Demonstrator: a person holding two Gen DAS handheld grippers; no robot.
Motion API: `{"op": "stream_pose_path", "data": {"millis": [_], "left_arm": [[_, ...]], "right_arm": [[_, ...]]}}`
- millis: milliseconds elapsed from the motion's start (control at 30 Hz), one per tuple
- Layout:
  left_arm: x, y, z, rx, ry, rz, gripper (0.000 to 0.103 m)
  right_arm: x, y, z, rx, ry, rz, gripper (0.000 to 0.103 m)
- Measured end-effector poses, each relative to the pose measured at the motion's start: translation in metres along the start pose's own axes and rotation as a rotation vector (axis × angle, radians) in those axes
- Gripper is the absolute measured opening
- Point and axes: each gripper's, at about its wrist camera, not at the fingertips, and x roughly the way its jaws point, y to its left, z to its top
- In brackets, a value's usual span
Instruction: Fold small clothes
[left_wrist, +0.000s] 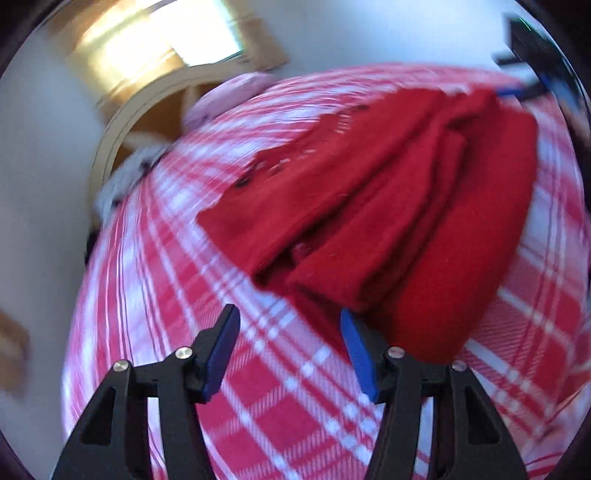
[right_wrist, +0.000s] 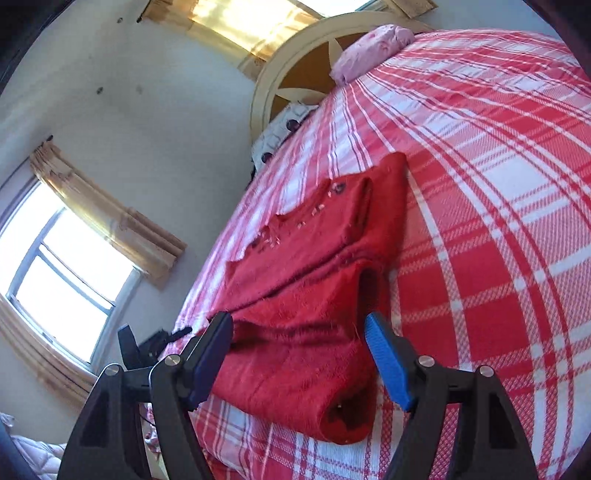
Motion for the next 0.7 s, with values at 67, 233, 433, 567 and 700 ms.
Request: {"op": "stream_pose_path", "data": {"millis": [67, 233, 433, 567, 700], "left_arm": [[0.004, -0.003, 0.009, 0.056, -0.020, -0.029, 0.059], [0.010, 0.006, 0.028, 0.062, -0.081, -0.108, 0.058], [0.032, 0.023, 0.025, -0.175, -0.044, -0.333, 0.013], [0.030, 0.047, 0.019, -0.495, -0.073, -0.444, 0.012], [0.033, 0.065, 0.018, -0.701, -0.102, -0.470, 0.011]], "right_arm": [[0.000, -0.002, -0.002, 0.009, -0.001, -0.009, 0.074], [-0.006, -0.001, -0.002, 0.010, -0.009, -0.019, 0.074], [-0.007, -0.002, 0.002, -0.010, -0.013, -0.067, 0.074], [-0.005, -0.011, 0.008, 0.018, -0.022, -0.073, 0.074], [-0.002, -0.015, 0.012, 0.011, -0.031, -0.123, 0.074]]}}
